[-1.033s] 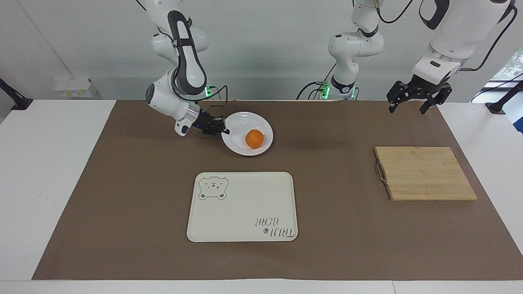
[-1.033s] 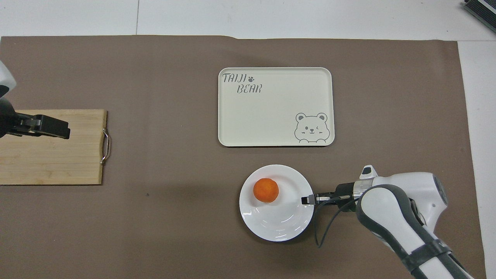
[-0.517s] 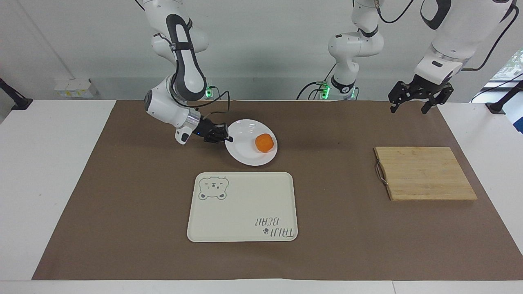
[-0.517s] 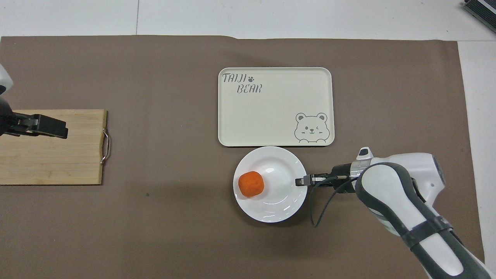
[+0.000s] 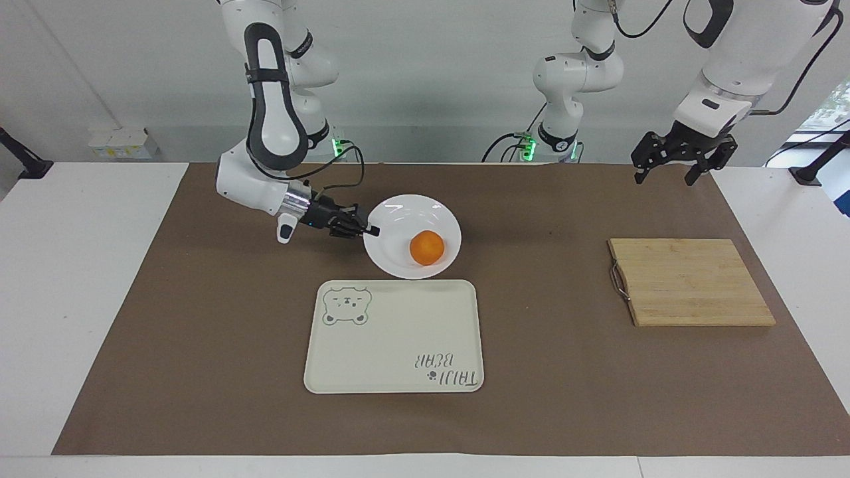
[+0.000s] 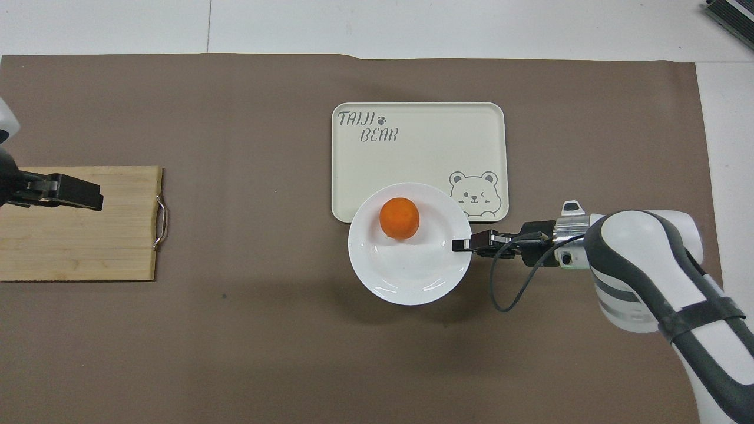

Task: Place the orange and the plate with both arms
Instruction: 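Slide the plate with the right gripper onto the cream tray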

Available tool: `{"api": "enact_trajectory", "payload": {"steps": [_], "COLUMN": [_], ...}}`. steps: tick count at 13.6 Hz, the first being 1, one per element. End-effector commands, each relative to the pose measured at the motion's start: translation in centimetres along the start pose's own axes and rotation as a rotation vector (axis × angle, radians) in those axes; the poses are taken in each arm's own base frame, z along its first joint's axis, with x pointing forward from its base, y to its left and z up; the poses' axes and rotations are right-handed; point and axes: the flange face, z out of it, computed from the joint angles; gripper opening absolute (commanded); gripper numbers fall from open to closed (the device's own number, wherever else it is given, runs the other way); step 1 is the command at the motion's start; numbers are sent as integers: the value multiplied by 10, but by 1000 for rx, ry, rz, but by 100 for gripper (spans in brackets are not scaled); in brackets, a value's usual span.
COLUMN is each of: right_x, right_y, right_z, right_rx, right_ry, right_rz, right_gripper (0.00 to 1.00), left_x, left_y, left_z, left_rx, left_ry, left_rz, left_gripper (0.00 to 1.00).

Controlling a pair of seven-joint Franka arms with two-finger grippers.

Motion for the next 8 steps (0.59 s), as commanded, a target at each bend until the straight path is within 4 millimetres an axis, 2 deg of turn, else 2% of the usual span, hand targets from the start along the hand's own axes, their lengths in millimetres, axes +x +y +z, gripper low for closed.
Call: {"api": "enact_trajectory", "payload": {"steps": [1, 5, 7, 8], "right_x": [30, 80, 107, 119], "right_y": [-5, -7, 0, 3], "right_z": [-15, -36, -30, -27], "right_rx": [50, 46, 43, 40], "right_ry": [24, 79, 88, 98], "right_rz": [0, -26, -26, -27], "right_gripper": [0, 0, 0, 0], "left_x": [-7, -7, -7, -7], "left_y": [-4, -4, -3, 4], "left_z": [-2, -2, -2, -2], "left_rx": [22, 22, 22, 23], "left_ry": [3, 3, 3, -1], "left_rz": [-4, -4, -1, 11], "left_gripper": [100, 100, 100, 100]}}
